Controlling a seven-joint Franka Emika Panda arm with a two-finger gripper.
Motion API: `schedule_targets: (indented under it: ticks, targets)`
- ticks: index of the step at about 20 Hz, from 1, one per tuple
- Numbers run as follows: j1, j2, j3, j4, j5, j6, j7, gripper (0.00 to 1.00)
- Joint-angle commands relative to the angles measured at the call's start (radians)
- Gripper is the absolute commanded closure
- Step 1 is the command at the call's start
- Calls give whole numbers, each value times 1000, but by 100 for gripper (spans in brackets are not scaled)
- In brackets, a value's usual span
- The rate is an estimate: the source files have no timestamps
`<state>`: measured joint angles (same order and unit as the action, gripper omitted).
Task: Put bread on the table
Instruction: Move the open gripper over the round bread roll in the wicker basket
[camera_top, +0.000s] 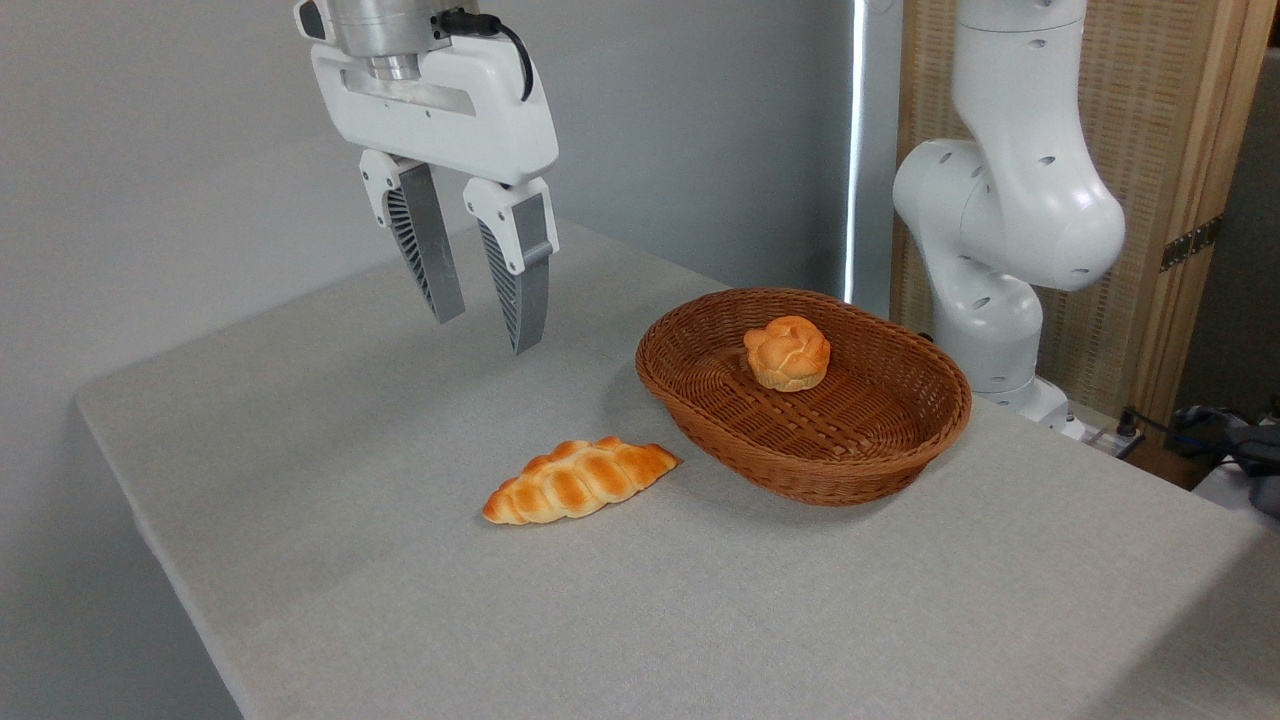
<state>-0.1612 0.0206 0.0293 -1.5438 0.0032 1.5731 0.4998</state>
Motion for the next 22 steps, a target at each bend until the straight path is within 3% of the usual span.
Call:
schedule_targets:
  ticks: [1,11,17,22]
  targets:
    - [-12,-191,17,-241,-17,41,64,0]
    - [-78,-375,18,-433,-17,41,181,0]
    - [-191,-505,20,-631,-3,38,269,0]
    - [-221,-605,18,-771,-2,38,310,0]
